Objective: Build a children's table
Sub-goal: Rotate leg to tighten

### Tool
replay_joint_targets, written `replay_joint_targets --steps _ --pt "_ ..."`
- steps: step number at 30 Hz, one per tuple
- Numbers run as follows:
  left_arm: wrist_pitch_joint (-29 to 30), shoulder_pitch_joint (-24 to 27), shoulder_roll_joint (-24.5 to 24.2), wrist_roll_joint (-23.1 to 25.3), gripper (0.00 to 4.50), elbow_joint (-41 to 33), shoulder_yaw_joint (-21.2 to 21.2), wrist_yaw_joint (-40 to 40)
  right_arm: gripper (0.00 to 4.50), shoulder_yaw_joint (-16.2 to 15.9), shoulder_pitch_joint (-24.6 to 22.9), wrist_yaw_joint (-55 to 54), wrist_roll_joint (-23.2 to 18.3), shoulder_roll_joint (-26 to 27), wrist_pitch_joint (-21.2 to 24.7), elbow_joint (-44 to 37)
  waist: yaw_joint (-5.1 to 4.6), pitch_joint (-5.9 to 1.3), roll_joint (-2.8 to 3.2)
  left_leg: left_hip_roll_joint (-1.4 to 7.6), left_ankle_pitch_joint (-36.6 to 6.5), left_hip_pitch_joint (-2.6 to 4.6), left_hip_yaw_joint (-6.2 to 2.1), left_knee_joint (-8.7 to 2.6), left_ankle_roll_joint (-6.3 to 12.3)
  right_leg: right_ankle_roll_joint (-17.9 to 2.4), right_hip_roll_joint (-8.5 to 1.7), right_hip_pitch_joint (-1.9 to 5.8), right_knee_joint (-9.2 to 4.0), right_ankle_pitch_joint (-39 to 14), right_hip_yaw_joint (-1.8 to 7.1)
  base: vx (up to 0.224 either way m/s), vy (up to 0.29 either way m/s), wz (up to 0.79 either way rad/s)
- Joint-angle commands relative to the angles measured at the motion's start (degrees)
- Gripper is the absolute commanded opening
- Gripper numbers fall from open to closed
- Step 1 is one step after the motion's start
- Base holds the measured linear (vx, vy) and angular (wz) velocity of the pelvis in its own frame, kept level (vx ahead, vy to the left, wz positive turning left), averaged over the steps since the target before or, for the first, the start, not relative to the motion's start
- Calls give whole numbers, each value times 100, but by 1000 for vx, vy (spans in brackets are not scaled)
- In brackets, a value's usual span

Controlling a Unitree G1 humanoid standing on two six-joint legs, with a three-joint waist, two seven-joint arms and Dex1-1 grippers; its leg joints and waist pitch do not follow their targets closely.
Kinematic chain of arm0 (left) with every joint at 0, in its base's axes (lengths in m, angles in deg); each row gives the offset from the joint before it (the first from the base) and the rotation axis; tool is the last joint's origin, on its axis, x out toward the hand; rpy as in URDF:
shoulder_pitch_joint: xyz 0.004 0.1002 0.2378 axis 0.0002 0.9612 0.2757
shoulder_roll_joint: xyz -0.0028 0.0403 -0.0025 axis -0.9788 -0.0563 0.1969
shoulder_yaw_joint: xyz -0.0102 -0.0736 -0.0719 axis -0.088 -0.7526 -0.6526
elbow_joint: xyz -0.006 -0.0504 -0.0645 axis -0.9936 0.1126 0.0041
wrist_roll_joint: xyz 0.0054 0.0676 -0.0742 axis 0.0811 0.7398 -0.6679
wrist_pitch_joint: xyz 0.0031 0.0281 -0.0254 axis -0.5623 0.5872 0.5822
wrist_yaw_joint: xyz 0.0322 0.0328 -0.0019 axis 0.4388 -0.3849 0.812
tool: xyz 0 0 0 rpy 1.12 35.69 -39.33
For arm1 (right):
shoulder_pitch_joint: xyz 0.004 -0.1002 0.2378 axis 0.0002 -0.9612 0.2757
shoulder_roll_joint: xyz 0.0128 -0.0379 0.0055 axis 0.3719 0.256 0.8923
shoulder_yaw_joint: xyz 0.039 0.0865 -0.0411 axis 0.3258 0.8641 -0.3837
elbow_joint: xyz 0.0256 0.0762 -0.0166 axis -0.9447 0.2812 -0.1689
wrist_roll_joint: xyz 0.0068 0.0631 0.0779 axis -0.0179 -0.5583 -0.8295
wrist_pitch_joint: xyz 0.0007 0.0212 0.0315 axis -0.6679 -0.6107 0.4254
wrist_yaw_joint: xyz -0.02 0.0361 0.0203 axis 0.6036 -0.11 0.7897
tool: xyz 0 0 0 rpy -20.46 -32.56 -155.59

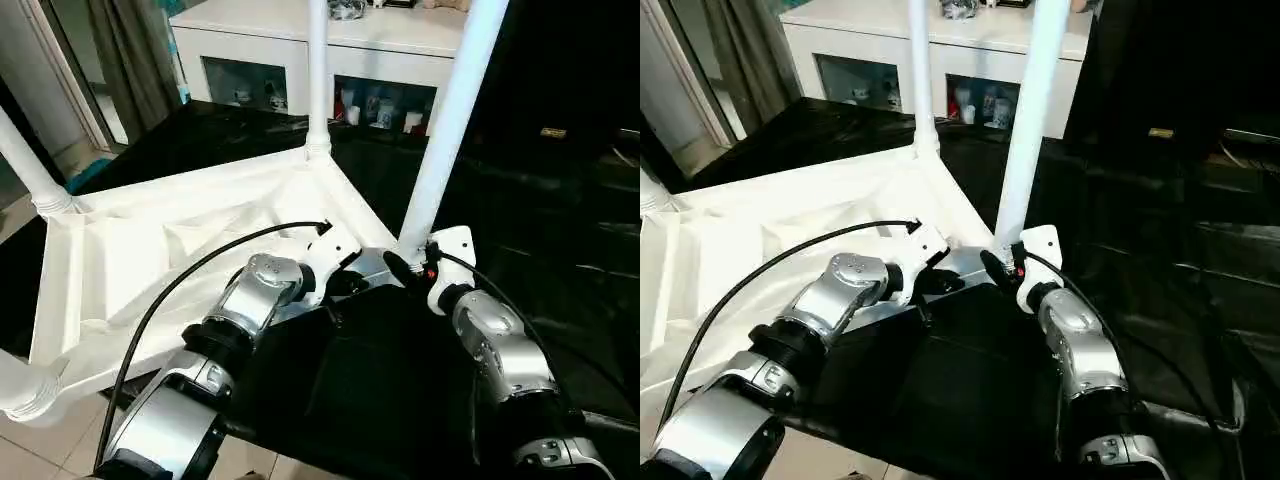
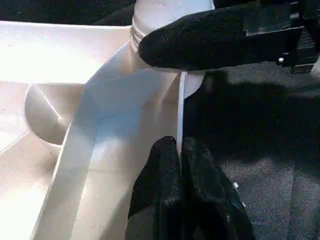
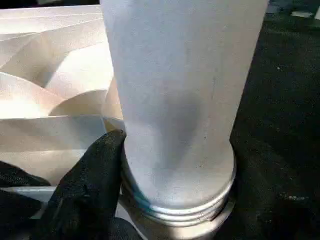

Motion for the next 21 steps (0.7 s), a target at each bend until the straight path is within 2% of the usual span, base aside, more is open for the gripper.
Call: replay_joint_targets --steps 1,4,6,9,10,11,13,14,17,21 --pt "-225 58 -16 -137 0 43 -173 27 349 -296 -109 436 -64 36 -20 -67 -7 -303 -100 390 -862 16 -198 -388 386 -1061 -596 251 -430 -1449 320 0 0 0" --pt "-262 184 -171 -191 0 -76 -96 -334 367 -424 -121 909 -53 -269 8 -248 -15 -294 -89 388 -832 3 -199 -385 425 -1082 -599 255 -427 -1388 319 0 0 0" --pt "-326 308 -337 -239 0 -237 -28 -726 367 -593 -232 1724 -215 -592 94 -565 -9 -288 -108 391 -879 -4 -195 -378 492 -1056 -599 270 -435 -1503 320 0 0 0" --pt "-394 406 -503 -302 0 -378 23 -1104 367 -719 -350 2293 -291 -901 115 -808 -9 -286 -122 406 -860 -12 -195 -382 552 -1035 -593 265 -435 -1571 320 0 0 0" --pt "-445 477 -603 -376 0 -502 54 -1382 367 -741 -395 2535 -363 -1027 162 -903 -4 -287 -103 411 -874 0 -193 -382 546 -1037 -594 247 -438 -1606 319 0 0 0" --pt "-444 604 -772 -553 0 -763 96 -1903 367 -756 -451 2892 -479 -1217 241 -1020 -6 -284 -136 411 -846 -14 -196 -386 543 -1034 -590 263 -432 -1607 317 0 0 0" --pt "-374 675 -873 -665 0 -928 118 -2198 367 -753 -477 3079 -553 -1315 297 -1078 -2 -286 -106 437 -842 -18 -200 -392 555 -1084 -589 256 -404 -1546 311 0 0 0" --pt "-332 695 -907 -694 0 -978 127 -2281 367 -748 -486 3148 -589 -1346 324 -1099 0 -289 -92 444 -866 13 -183 -385 553 -1121 -578 223 -404 -1503 314 0 0 0" --pt "-242 812 -1081 -757 0 -1177 176 -2599 367 -766 -529 3565 -730 -1543 396 -1199 45 -290 -86 462 -833 19 -175 -382 527 -1207 -584 207 -390 -1397 319 0 0 0" --pt "-201 901 -1133 -774 0 -1297 205 -2816 367 -750 -515 3687 -786 -1596 406 -1217 67 -279 -96 441 -886 14 -176 -389 453 -1127 -592 210 -412 -1613 320 0 0 0"
